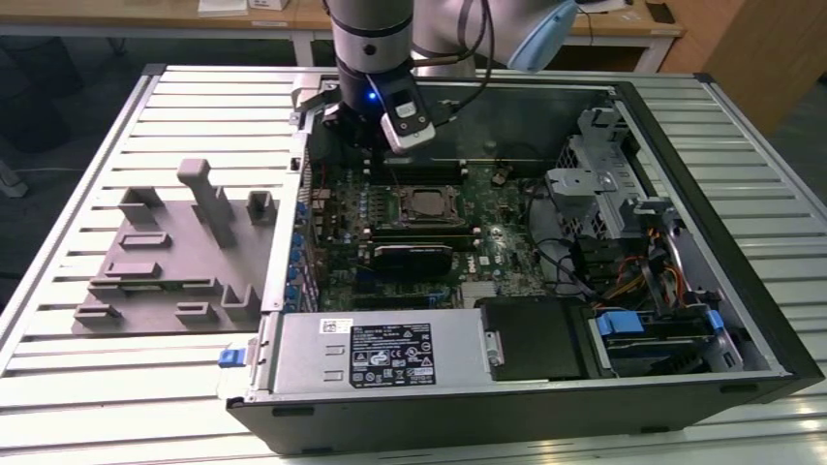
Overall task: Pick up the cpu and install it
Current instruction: 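Install the first cpu locking lever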
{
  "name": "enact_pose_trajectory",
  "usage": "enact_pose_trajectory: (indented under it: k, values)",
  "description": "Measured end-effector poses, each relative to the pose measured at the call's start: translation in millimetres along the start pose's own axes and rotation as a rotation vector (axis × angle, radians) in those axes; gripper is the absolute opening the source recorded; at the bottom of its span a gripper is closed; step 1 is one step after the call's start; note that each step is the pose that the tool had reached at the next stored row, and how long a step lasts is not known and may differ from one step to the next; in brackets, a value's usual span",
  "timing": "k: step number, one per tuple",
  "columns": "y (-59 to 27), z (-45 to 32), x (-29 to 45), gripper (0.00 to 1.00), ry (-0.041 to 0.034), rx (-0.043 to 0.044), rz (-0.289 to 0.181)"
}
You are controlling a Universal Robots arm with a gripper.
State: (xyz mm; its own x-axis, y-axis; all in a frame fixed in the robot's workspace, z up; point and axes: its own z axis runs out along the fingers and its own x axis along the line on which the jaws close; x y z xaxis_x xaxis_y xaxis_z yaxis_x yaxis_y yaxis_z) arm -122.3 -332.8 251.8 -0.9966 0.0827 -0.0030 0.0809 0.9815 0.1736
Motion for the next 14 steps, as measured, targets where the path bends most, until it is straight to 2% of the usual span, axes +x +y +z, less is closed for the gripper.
enact_pose_trajectory:
  k: [3, 7, 8, 9, 12, 13, 14]
  values:
    - [0.0, 0.0, 0.3, 0.11, 0.0015, -0.0171, -0.001]
    - [-0.2, 0.2, 1.4, 0.11, 0.0022, -0.0212, -0.002]
    - [-0.2, 0.2, 1.7, 0.11, 0.0025, -0.025, -0.002]
    - [-0.2, 0.2, 1.8, 0.11, 0.0032, -0.0328, -0.003]
    - [-0.2, 0.2, 2.0, 0.11, 0.006, -0.0667, -0.003]
    - [-0.2, 0.2, 2.0, 0.11, 0.0064, -0.0718, -0.003]
    - [-0.1, 0.3, 2.0, 0.11, 0.0064, -0.0724, -0.003]
